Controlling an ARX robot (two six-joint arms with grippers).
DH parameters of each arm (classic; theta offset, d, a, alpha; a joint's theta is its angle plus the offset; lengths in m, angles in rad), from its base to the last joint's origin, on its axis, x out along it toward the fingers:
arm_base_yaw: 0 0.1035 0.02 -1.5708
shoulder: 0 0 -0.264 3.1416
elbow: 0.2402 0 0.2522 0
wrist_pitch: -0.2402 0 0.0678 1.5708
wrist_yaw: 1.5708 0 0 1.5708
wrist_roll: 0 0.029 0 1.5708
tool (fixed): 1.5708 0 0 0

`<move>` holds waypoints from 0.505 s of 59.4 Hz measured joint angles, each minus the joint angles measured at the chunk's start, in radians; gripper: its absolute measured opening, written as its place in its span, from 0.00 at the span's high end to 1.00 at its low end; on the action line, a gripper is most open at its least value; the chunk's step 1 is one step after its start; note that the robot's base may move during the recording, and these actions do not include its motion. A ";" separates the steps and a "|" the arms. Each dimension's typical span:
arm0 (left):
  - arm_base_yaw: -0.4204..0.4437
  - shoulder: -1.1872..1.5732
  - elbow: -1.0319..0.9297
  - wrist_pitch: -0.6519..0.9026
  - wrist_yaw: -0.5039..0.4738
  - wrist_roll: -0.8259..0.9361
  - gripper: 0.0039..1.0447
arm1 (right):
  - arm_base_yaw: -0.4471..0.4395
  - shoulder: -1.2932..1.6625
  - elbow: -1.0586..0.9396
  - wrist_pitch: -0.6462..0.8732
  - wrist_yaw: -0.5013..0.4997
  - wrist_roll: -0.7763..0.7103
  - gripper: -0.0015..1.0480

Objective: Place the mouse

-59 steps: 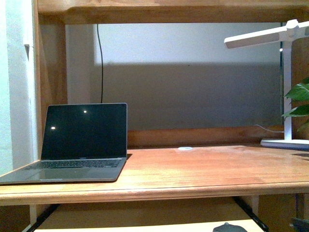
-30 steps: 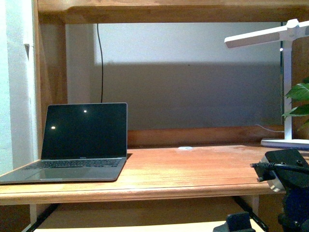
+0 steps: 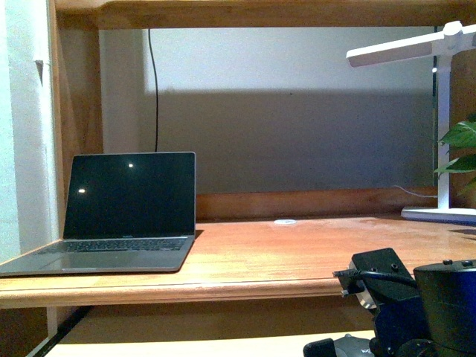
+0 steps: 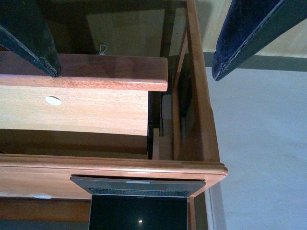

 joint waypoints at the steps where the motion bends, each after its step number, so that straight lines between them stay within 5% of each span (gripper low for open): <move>1: 0.000 0.000 0.000 0.000 0.000 0.000 0.07 | 0.000 0.006 0.005 0.000 0.001 0.000 0.07; 30: 0.000 0.000 0.000 0.000 0.000 0.000 0.07 | -0.007 0.070 0.044 0.000 0.006 0.002 0.07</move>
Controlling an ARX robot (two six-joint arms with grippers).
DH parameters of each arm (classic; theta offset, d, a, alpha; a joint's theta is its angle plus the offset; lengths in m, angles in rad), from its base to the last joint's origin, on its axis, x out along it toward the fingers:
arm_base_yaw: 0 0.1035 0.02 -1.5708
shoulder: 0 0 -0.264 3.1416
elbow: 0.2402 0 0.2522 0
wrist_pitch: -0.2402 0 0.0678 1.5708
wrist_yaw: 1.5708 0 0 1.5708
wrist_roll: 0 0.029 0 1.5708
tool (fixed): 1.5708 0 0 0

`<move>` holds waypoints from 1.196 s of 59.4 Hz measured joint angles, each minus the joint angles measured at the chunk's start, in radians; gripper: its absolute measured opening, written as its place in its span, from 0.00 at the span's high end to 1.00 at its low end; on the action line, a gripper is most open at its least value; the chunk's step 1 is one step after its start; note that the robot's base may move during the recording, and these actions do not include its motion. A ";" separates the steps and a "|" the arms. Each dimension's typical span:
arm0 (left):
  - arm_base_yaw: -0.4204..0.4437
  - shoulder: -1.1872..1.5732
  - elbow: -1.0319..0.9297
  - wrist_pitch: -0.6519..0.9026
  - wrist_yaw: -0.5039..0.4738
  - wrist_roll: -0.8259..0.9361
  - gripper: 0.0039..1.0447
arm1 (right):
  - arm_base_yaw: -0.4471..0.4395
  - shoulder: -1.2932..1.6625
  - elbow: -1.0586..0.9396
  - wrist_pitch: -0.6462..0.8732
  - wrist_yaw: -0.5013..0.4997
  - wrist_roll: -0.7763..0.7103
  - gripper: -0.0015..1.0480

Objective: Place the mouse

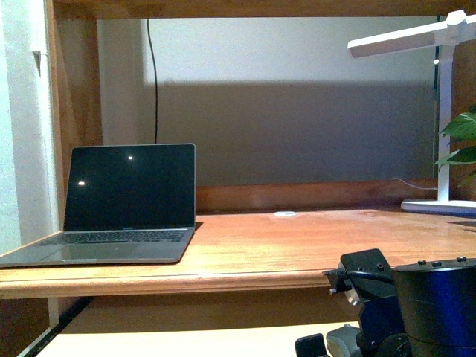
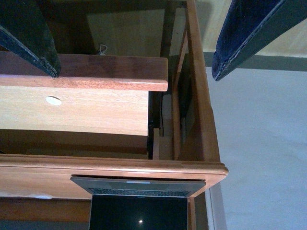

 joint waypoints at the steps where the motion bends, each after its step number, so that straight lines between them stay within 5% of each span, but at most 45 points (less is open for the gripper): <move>1: 0.000 0.000 0.000 0.000 0.000 0.000 0.07 | 0.000 0.002 0.000 0.000 0.000 0.000 0.07; 10: 0.000 0.000 0.000 0.000 0.000 0.000 0.07 | -0.003 0.012 0.000 0.000 0.000 0.001 0.10; 27: 0.000 0.000 0.000 0.000 0.000 0.000 0.07 | 0.003 0.012 0.000 -0.002 0.001 0.002 0.46; 47: 0.000 0.000 0.000 0.000 0.000 0.000 0.07 | 0.014 -0.067 0.043 -0.082 0.019 0.016 0.47; 71: 0.000 0.000 0.000 0.000 0.000 0.000 0.07 | 0.087 -0.102 0.435 -0.327 0.087 0.049 0.47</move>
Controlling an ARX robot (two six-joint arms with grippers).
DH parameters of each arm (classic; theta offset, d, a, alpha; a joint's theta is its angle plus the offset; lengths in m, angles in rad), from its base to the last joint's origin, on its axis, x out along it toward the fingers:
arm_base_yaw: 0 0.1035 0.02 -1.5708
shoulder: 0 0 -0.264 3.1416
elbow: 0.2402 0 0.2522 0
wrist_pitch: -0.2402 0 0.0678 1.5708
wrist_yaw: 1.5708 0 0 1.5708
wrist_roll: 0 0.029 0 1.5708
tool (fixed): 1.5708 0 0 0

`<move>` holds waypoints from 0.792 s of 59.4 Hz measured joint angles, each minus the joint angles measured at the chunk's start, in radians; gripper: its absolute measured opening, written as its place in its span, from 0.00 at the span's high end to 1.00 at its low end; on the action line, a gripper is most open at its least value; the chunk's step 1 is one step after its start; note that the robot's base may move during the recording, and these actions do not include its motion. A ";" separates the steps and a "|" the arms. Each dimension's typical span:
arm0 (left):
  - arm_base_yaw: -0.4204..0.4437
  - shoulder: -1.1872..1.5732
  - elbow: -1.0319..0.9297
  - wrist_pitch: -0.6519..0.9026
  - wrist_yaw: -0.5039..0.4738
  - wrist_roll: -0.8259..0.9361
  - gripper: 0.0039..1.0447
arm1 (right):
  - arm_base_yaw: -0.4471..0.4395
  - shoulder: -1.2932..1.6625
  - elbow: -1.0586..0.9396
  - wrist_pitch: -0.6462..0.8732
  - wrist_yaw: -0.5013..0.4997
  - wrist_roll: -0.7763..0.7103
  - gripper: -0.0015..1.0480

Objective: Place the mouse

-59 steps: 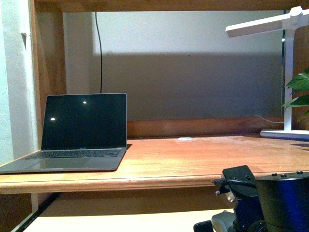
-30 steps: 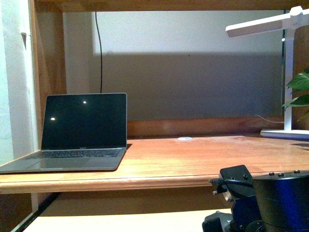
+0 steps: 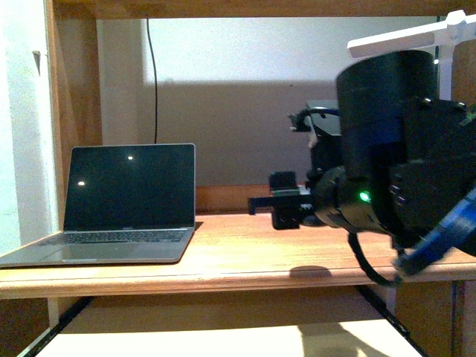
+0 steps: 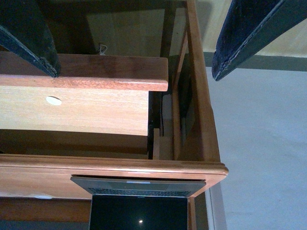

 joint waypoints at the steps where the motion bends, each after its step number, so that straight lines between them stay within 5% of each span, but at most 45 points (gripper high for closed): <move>1: 0.000 0.000 0.000 0.000 0.000 0.000 0.07 | 0.008 0.014 0.025 -0.011 0.009 0.000 0.47; 47: 0.000 0.000 0.000 0.000 0.000 0.000 0.07 | 0.087 0.603 0.759 -0.261 0.249 -0.107 0.47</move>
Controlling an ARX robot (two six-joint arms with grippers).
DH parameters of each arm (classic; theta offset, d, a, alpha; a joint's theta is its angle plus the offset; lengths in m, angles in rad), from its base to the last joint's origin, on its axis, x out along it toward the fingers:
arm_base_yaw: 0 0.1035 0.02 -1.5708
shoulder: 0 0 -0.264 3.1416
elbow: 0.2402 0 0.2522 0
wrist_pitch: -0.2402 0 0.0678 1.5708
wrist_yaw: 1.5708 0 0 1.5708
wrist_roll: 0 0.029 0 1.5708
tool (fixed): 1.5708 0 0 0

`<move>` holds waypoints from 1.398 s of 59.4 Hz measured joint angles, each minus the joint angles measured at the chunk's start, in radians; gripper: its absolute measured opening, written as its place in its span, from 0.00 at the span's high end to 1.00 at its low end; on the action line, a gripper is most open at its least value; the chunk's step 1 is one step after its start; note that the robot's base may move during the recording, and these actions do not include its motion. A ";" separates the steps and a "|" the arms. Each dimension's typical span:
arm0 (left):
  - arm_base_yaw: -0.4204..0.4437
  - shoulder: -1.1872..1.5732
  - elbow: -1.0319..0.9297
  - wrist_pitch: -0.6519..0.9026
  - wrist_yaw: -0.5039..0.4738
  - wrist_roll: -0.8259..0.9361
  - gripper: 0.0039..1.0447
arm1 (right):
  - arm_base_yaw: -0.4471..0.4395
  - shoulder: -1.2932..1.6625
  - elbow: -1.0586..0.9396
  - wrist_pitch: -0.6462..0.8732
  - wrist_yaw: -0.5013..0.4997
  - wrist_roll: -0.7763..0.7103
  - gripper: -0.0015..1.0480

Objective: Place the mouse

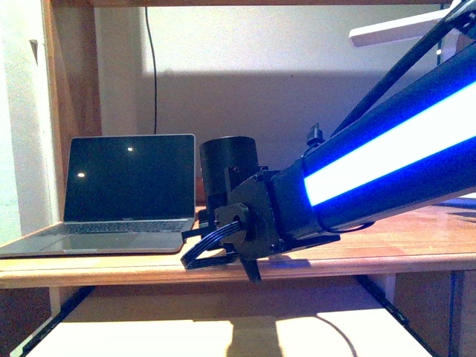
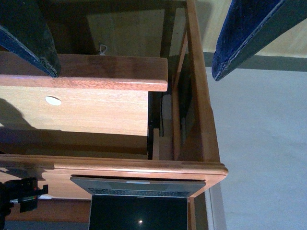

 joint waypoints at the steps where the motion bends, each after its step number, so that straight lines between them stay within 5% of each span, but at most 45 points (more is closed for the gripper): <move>1: 0.000 0.000 0.000 0.000 0.000 0.000 0.07 | 0.000 0.004 0.005 -0.001 0.001 -0.001 0.47; 18: 0.000 0.000 0.000 0.000 0.000 0.000 0.07 | 0.000 0.100 0.148 -0.056 0.019 -0.037 0.47; 31: 0.000 0.000 0.000 0.000 0.000 0.000 0.07 | -0.003 0.108 0.178 -0.050 -0.010 -0.023 0.08; 37: 0.000 0.000 0.000 0.000 0.000 0.000 0.07 | -0.008 0.069 0.119 -0.013 -0.051 0.000 0.07; 48: 0.000 0.000 0.000 0.000 0.000 0.000 0.07 | -0.035 -0.150 -0.146 0.108 -0.214 0.087 0.07; 68: 0.000 0.000 0.000 0.000 0.000 0.000 0.07 | -0.168 -0.721 -0.946 0.371 -0.686 0.159 0.07; 83: 0.000 0.000 0.000 0.000 0.000 0.000 0.07 | -0.204 -0.863 -1.355 0.459 -0.829 0.114 0.07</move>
